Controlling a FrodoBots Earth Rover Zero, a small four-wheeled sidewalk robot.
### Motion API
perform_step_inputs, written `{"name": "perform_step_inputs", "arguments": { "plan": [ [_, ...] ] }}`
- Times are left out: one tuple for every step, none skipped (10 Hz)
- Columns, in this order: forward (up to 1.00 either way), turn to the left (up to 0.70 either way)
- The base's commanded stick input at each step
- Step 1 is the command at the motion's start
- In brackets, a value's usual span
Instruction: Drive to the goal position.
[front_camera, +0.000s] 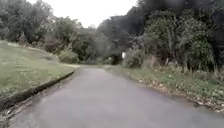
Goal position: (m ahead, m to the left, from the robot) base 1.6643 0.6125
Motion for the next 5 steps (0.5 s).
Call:
{"name": "perform_step_inputs", "arguments": {
  "plan": [
    [0.50, 0.00],
    [0.50, 0.00],
    [0.50, 0.00],
    [0.50, 0.00],
    [0.50, 0.00]
  ]
}}
